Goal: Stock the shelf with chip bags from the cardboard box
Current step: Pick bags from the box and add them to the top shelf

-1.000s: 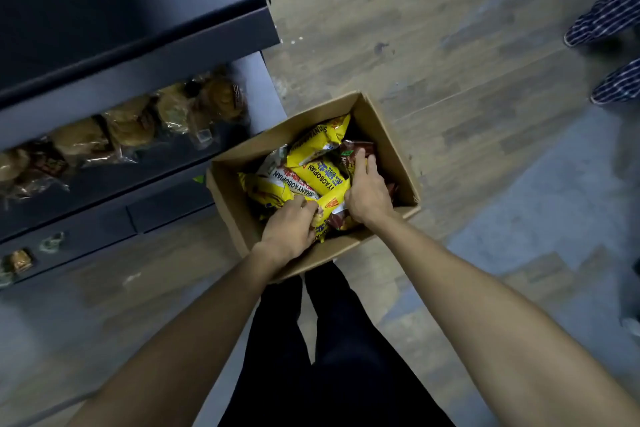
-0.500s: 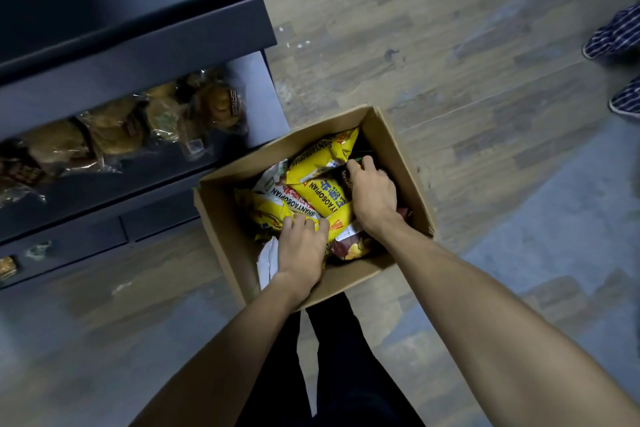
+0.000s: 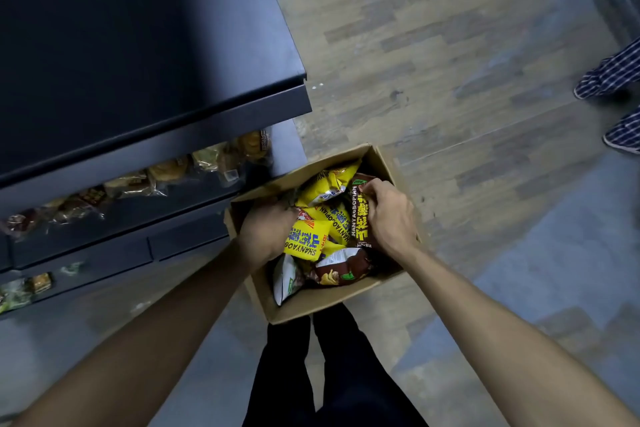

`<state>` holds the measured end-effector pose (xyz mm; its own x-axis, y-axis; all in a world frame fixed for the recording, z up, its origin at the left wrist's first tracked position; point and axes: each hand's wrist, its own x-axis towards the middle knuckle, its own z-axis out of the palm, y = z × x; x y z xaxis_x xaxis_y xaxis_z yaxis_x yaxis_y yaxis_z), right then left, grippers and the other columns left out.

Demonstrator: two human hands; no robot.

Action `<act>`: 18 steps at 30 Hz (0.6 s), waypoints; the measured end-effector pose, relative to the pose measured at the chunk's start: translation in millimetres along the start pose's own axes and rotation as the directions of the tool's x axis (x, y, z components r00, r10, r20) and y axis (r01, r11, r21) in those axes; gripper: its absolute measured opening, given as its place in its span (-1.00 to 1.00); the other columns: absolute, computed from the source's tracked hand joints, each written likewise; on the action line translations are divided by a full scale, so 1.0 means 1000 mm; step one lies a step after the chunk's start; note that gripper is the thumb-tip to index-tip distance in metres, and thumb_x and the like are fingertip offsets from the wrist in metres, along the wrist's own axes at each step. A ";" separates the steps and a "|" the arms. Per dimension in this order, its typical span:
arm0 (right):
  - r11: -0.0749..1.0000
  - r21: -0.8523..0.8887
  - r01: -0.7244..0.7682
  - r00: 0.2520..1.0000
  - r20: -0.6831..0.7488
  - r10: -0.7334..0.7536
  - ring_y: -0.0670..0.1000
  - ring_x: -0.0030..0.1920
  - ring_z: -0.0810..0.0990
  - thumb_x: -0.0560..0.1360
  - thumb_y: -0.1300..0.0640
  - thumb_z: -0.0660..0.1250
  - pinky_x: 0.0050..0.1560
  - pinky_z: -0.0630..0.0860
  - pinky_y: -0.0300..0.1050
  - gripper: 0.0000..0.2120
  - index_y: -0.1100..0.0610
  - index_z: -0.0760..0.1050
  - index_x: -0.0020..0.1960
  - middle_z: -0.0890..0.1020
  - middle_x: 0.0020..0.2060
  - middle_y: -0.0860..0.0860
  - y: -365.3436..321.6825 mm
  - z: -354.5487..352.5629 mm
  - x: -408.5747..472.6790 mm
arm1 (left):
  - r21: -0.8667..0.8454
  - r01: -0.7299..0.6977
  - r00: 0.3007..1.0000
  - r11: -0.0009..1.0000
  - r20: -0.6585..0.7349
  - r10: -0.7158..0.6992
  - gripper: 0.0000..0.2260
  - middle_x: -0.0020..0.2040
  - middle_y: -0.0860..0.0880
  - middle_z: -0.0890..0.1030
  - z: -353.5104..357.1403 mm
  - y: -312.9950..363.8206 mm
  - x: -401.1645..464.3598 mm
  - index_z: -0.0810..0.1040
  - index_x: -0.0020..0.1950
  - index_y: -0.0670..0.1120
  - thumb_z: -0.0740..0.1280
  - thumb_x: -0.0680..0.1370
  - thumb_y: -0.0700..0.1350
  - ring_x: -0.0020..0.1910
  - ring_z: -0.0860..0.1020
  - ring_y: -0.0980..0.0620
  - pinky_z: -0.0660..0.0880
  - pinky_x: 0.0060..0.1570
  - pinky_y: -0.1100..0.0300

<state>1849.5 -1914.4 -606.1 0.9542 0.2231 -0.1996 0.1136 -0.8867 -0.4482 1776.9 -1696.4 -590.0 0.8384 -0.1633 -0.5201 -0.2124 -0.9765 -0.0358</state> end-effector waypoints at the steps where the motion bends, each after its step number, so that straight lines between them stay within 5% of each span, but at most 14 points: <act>1: 1.000 0.018 -0.013 1.000 -0.003 0.013 0.15 -0.02 0.60 0.56 0.19 0.26 -0.14 0.49 -0.01 -0.83 0.04 0.55 0.10 0.63 0.02 0.00 -0.001 -0.004 -0.003 | 0.025 -0.014 1.000 1.000 -0.024 0.015 -0.66 0.01 -0.07 0.64 0.001 -0.003 -0.001 0.64 0.07 -0.01 0.31 0.32 -0.14 -0.11 0.64 -0.09 0.55 -0.14 0.14; 4: 0.996 0.077 -0.037 0.999 -0.011 0.038 0.08 -0.01 0.60 0.54 0.18 0.29 -0.11 0.46 -0.05 -0.83 0.01 0.56 0.09 0.65 0.03 -0.06 -0.001 -0.012 -0.010 | 0.046 -0.080 0.979 0.996 -0.184 0.087 -0.87 0.02 -0.20 0.65 0.015 -0.008 0.002 0.64 -0.23 -0.09 0.30 0.33 -0.15 -0.16 0.66 -0.19 0.60 -0.26 0.07; 7: 0.989 0.144 -0.039 0.999 -0.002 0.040 -0.02 -0.08 0.59 0.53 0.18 0.30 -0.16 0.39 -0.15 -0.87 -0.01 0.54 0.03 0.65 -0.04 -0.11 -0.001 -0.019 -0.012 | 0.113 -0.062 0.981 0.992 -0.174 0.081 -0.89 0.28 -0.16 0.54 0.016 0.001 0.003 0.66 -0.17 0.00 0.34 0.41 -0.14 0.19 0.53 -0.23 0.52 0.08 -0.03; 9: 0.979 0.188 -0.075 0.997 0.037 0.069 -0.08 -0.12 0.55 0.53 0.17 0.30 -0.20 0.35 -0.22 -0.88 -0.03 0.52 0.00 0.65 -0.08 -0.13 -0.002 -0.019 -0.011 | 0.081 -0.016 0.991 0.997 -0.134 0.027 -0.83 0.38 -0.11 0.45 0.014 0.010 0.000 0.65 -0.05 0.03 0.30 0.45 -0.13 0.25 0.43 -0.20 0.45 0.11 -0.02; 11: 0.955 0.254 -0.156 0.987 0.083 0.139 -0.09 -0.15 0.55 0.54 0.19 0.29 -0.27 0.36 -0.35 -0.87 -0.03 0.52 -0.03 0.65 -0.11 -0.11 -0.001 -0.012 -0.009 | 0.035 0.044 0.990 0.998 -0.137 -0.039 -0.76 0.30 -0.11 0.50 0.017 0.015 -0.002 0.64 0.00 -0.01 0.27 0.41 -0.18 0.16 0.49 -0.17 0.52 -0.16 0.06; 13: 0.927 0.294 -0.232 0.970 0.140 0.198 -0.02 -0.10 0.59 0.53 0.21 0.27 -0.18 0.52 -0.21 -0.83 -0.05 0.53 -0.02 0.65 -0.07 -0.04 -0.002 0.000 -0.007 | -0.042 0.100 0.973 0.994 -0.206 -0.107 -0.70 0.20 -0.11 0.55 0.026 0.012 -0.003 0.62 0.07 -0.05 0.35 0.36 -0.24 0.04 0.56 -0.15 0.51 -0.37 0.14; 18: 0.976 0.032 -0.217 0.916 0.351 0.193 0.21 0.18 0.52 0.51 0.24 0.23 0.23 0.45 0.05 -0.58 0.04 0.43 0.36 0.48 0.22 0.13 -0.005 0.017 -0.015 | -0.224 0.125 0.969 0.967 -0.184 -0.168 -0.63 0.01 -0.09 0.60 0.046 0.008 -0.008 0.57 0.18 -0.11 0.28 0.39 -0.31 -0.19 0.61 -0.09 0.52 -0.34 0.17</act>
<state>1830.2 -1906.8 -616.0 0.7990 0.1758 -0.5751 -0.1052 -0.9007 -0.4215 1745.4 -1696.8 -626.0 0.9398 -0.0200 -0.3410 0.0119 -0.9957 0.0913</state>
